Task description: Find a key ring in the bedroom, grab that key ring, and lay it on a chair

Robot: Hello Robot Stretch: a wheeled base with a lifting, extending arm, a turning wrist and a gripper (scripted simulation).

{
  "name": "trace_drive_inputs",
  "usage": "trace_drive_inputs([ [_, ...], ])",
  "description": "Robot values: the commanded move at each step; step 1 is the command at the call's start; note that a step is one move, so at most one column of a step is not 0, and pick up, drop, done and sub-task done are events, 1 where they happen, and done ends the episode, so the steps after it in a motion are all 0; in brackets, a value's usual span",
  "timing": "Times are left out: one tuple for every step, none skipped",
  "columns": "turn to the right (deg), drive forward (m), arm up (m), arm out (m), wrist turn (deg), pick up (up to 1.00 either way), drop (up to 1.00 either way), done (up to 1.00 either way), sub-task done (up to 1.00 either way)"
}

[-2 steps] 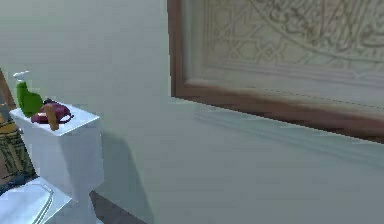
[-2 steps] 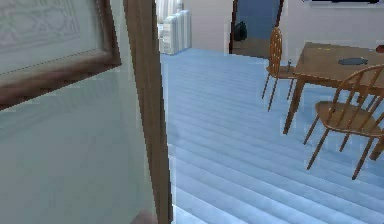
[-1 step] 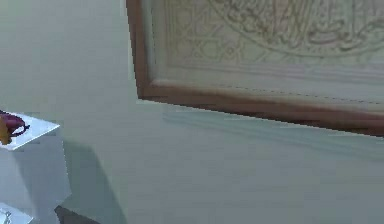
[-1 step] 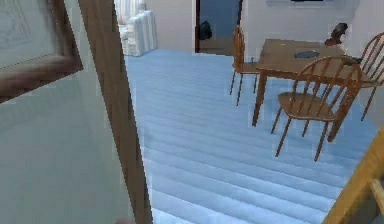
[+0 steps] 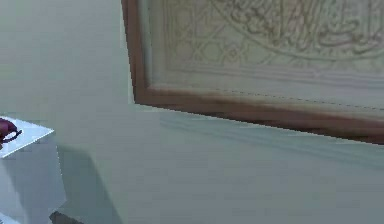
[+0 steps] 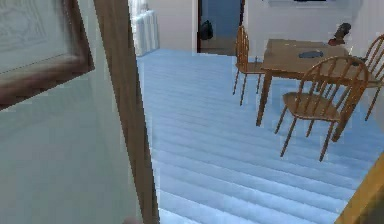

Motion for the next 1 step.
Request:
trace_drive_inputs([
  [-45.0,0.0,0.0,0.0,0.0,0.0,0.0,0.0,0.0],
])
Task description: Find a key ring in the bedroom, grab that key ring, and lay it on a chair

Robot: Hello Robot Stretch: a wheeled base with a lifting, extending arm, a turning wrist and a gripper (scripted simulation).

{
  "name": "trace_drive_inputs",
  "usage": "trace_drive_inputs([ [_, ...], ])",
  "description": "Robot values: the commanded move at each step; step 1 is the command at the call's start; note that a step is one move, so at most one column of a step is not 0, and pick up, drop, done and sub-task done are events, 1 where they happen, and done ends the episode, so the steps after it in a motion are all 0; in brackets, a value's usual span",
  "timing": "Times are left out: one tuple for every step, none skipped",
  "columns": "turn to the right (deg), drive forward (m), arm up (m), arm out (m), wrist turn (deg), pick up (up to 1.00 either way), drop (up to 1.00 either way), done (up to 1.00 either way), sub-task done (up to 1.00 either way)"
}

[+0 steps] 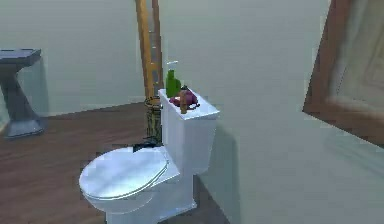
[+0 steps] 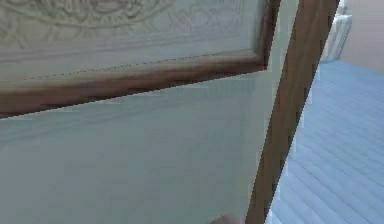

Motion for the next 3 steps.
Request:
trace_drive_inputs([
  [-42.0,0.0,0.0,0.0,0.0,0.0,0.0,0.0,0.0],
  [0.0,0.45,0.0,0.0,0.0,0.0,0.0,0.0,0.0],
  [-45.0,0.0,0.0,0.0,0.0,0.0,0.0,0.0,0.0],
])
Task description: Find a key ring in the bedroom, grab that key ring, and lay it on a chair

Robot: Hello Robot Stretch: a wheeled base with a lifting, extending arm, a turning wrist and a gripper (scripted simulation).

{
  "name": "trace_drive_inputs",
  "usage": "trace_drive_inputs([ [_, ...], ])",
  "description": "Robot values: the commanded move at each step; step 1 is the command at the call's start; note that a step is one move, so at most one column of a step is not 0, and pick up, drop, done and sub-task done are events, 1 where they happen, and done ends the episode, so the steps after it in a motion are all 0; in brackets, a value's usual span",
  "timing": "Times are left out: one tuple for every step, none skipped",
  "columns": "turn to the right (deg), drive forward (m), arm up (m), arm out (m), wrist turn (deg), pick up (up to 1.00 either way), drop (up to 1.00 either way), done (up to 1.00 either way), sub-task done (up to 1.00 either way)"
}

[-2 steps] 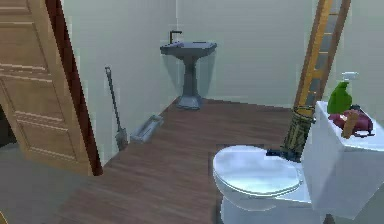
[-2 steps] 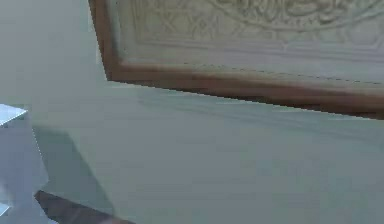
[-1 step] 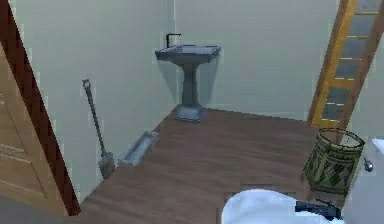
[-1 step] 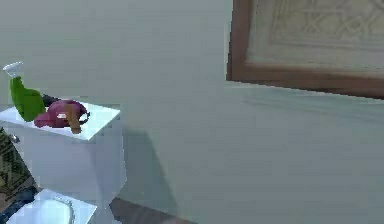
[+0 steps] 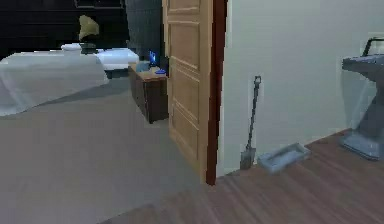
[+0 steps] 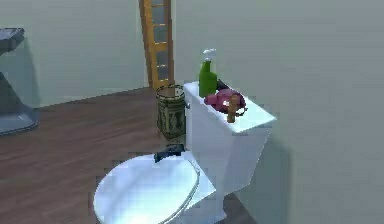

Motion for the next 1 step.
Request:
trace_drive_inputs([
  [-30.0,0.0,0.0,0.0,0.0,0.0,0.0,0.0,0.0],
])
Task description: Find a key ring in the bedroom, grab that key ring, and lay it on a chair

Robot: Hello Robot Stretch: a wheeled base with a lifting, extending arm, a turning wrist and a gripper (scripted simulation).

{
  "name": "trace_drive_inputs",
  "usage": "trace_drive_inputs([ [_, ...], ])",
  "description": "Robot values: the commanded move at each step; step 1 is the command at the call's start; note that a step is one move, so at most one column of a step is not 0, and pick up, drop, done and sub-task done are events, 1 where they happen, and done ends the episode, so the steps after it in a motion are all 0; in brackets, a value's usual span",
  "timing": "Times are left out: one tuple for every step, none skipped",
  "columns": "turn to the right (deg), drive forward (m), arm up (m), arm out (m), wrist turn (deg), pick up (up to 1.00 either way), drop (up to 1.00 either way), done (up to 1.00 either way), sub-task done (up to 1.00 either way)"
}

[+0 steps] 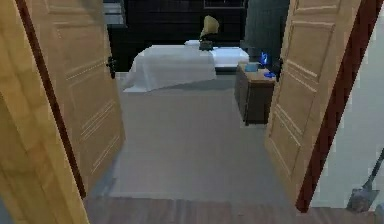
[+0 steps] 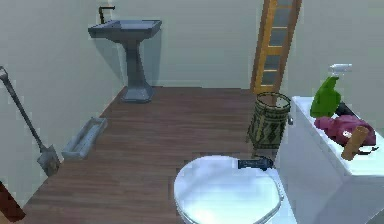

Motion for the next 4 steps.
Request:
trace_drive_inputs([
  [-3.0,0.0,0.0,0.0,0.0,0.0,0.0,0.0,0.0],
  [6.0,0.0,0.0,0.0,0.0,0.0,0.0,0.0,0.0],
  [0.0,0.15,0.0,0.0,0.0,0.0,0.0,0.0,0.0],
  [0.0,0.3,0.0,0.0,0.0,0.0,0.0,0.0,0.0],
])
